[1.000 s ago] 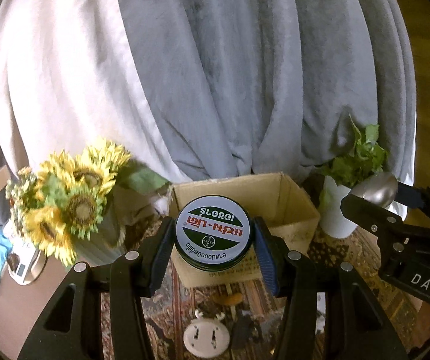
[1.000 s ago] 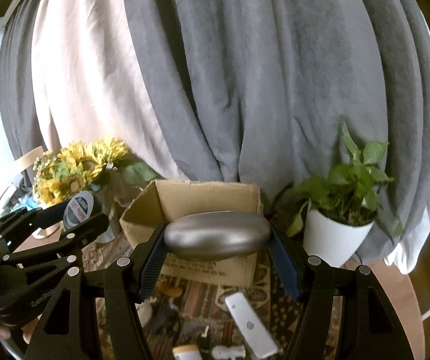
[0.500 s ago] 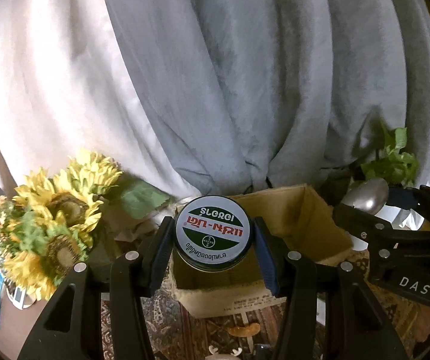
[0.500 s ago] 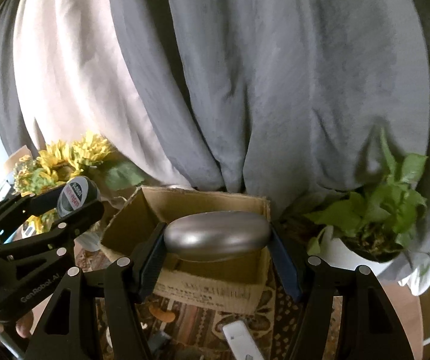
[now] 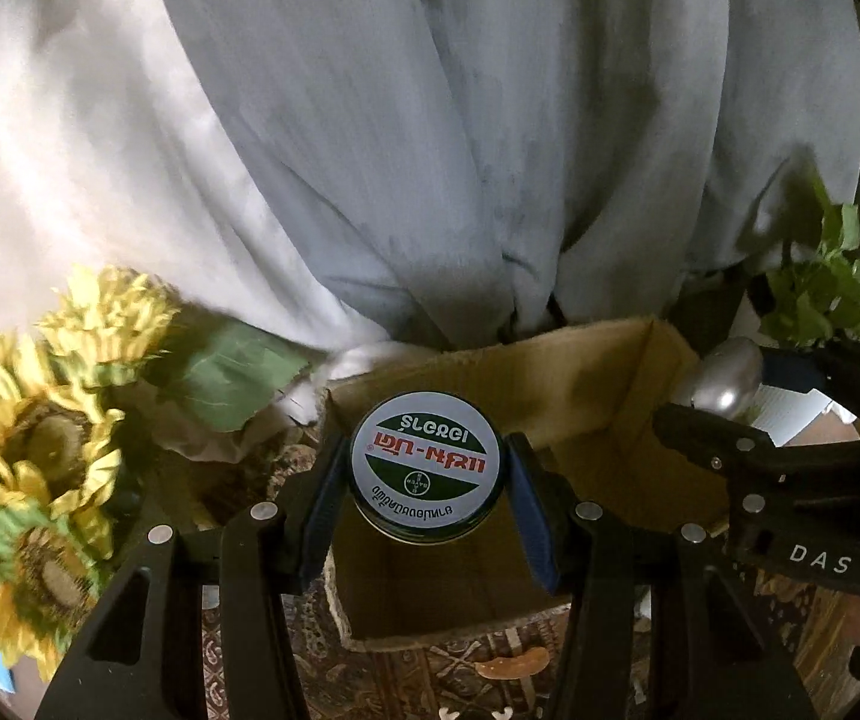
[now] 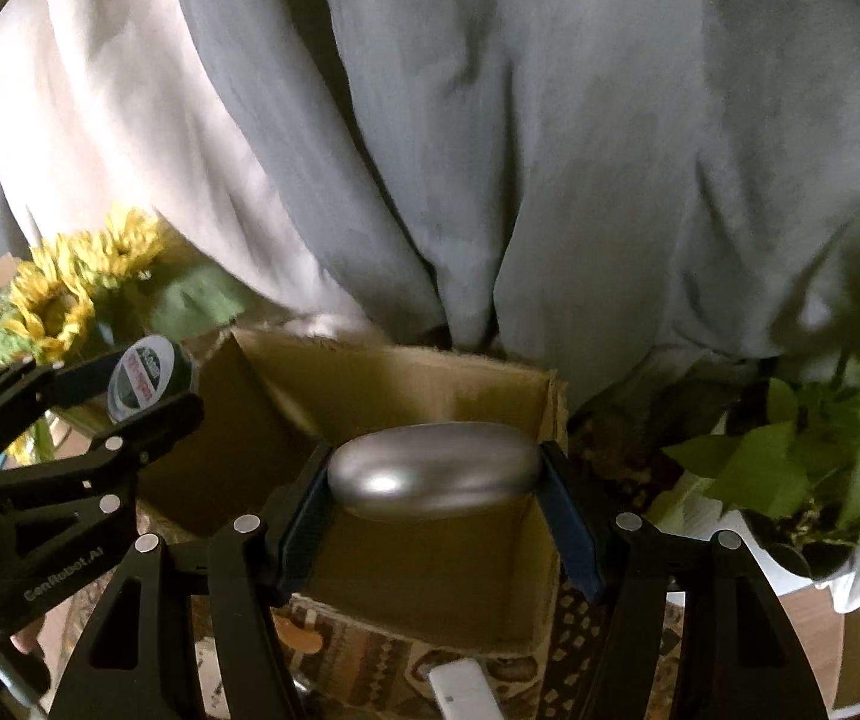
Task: Organize rigid objects
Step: 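Carry the tin with the left tool while the right tool carries the silver case over the cardboard box, then open the left tool to drop the tin while the right tool drops the silver case into the box, then move both tools out of the box back toward the remaining objects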
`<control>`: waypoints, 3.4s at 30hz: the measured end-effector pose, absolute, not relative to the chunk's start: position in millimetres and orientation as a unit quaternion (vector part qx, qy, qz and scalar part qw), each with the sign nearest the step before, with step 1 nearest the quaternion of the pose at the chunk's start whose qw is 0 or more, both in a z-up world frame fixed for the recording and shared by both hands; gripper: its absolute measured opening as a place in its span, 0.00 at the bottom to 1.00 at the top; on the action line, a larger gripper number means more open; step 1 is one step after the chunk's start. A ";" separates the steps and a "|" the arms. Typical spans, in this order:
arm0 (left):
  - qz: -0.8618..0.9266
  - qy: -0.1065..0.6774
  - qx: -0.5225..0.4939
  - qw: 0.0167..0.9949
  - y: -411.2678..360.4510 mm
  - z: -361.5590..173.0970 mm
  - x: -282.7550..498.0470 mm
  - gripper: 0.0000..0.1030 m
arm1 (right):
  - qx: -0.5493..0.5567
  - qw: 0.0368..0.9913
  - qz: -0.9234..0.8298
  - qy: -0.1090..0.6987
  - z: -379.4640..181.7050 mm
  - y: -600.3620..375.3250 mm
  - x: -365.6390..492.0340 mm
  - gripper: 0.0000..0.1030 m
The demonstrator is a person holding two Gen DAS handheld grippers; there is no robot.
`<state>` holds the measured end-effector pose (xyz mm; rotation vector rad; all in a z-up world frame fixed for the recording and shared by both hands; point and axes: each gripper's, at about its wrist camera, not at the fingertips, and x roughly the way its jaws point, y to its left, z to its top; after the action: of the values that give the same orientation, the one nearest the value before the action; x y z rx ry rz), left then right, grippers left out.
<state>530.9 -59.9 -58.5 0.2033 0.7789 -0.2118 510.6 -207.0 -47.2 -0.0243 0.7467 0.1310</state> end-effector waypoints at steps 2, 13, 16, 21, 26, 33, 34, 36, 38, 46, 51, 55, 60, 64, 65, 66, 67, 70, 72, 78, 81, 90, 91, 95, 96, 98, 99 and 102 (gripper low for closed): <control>-0.109 0.395 0.099 0.907 -60.5 -65.1 538.3 0.50 | -0.013 0.922 0.065 0.381 -52.0 -206.9 518.9 0.65; -0.105 0.434 0.115 0.888 -63.9 -90.0 550.7 0.69 | -0.031 0.901 0.070 0.427 -75.1 -199.4 535.5 0.65; -0.098 0.427 0.116 0.891 -61.7 -86.5 546.9 0.71 | -0.040 0.903 0.062 0.423 -76.2 -198.1 532.8 0.67; -0.081 0.409 0.109 0.902 -54.5 -77.8 534.4 0.77 | -0.045 0.912 0.042 0.406 -68.1 -197.3 524.0 0.68; -0.069 0.380 0.101 0.917 -47.7 -63.5 509.3 0.82 | -0.046 0.925 0.029 0.376 -56.1 -196.4 502.6 0.72; -0.051 0.338 0.086 0.936 -35.0 -40.6 470.0 0.88 | -0.050 0.943 0.020 0.328 -33.9 -188.8 463.9 0.79; -0.048 0.332 0.085 0.938 -32.1 -36.9 462.5 0.89 | -0.053 0.946 0.018 0.319 -30.0 -187.0 456.9 0.80; -0.043 0.321 0.086 0.942 -30.7 -31.0 449.5 0.90 | -0.058 0.951 0.015 0.303 -23.6 -183.7 443.9 0.81; -0.038 0.314 0.086 0.945 -28.1 -26.2 437.2 0.91 | -0.063 0.955 0.014 0.289 -17.4 -180.5 432.3 0.82; -0.013 0.279 0.096 0.955 -19.9 -12.3 387.5 0.95 | -0.065 0.964 0.023 0.255 -5.5 -175.0 387.1 0.85; 0.002 0.267 0.092 0.959 -12.8 -7.7 356.1 0.97 | -0.058 0.968 0.031 0.244 -3.8 -173.2 360.6 0.85; 0.021 0.259 0.081 0.962 -9.2 -6.0 330.2 0.97 | -0.055 0.971 0.031 0.232 -2.0 -171.1 337.7 0.85; 0.044 0.244 0.079 0.966 -11.2 -6.7 298.2 0.98 | -0.059 0.973 0.044 0.220 -3.9 -171.4 311.7 0.88; 0.055 0.235 0.084 0.967 -12.8 -12.8 272.9 0.98 | -0.053 0.973 0.057 0.216 -8.2 -173.1 294.1 0.88; 0.056 0.234 0.086 0.967 -13.6 -14.9 267.4 0.98 | -0.051 0.974 0.059 0.215 -9.8 -173.6 289.5 0.88; 0.057 0.233 0.089 0.967 -14.1 -17.5 261.1 0.98 | -0.049 0.974 0.061 0.215 -11.7 -174.3 284.6 0.88; 0.057 0.232 0.090 0.967 -15.4 -18.7 256.6 0.98 | -0.048 0.973 0.064 0.215 -13.2 -174.5 280.6 0.88; 0.053 0.232 0.096 0.967 -16.6 -24.6 244.7 0.98 | -0.047 0.973 0.072 0.212 -18.4 -173.8 265.5 0.88; 0.047 0.231 0.098 0.967 -15.7 -28.0 238.9 0.98 | -0.053 0.973 0.073 0.210 -21.6 -171.1 258.0 0.88; 0.020 0.234 0.106 0.966 -8.1 -38.7 228.3 0.98 | -0.064 0.974 0.069 0.208 -29.8 -161.3 239.8 0.88; -0.003 0.248 0.101 0.963 -1.8 -45.0 230.6 0.98 | -0.060 0.974 0.063 0.211 -35.1 -155.9 233.9 0.88; -0.056 0.267 0.130 0.953 8.7 -70.3 242.1 0.98 | -0.037 0.969 0.030 0.243 -61.5 -142.2 232.4 0.88; -0.059 0.266 0.134 0.953 10.0 -72.8 242.9 0.98 | -0.032 0.968 0.023 0.248 -65.3 -141.8 233.3 0.88; -0.082 0.257 0.166 0.949 10.5 -85.1 247.2 0.98 | -0.016 0.964 0.007 0.267 -82.2 -138.8 235.5 0.88; -0.086 0.254 0.172 0.948 10.6 -87.0 248.7 0.98 | -0.013 0.963 0.003 0.271 -87.5 -137.8 235.5 0.88; -0.100 0.251 0.181 0.946 10.9 -92.5 252.0 0.98 | -0.005 0.960 -0.004 0.279 -95.6 -136.2 236.3 0.88; -0.106 0.250 0.185 0.945 11.1 -94.7 253.3 0.98 | 0.000 0.959 -0.007 0.284 -100.4 -135.8 237.3 0.88; -0.129 0.252 0.190 0.940 12.7 -104.6 261.2 0.98 | 0.011 0.956 -0.019 0.292 -111.1 -134.5 240.6 0.87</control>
<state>261.2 12.7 -104.6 0.3881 0.5149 -0.2638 240.6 -134.5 -111.1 0.0224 0.5931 -0.0384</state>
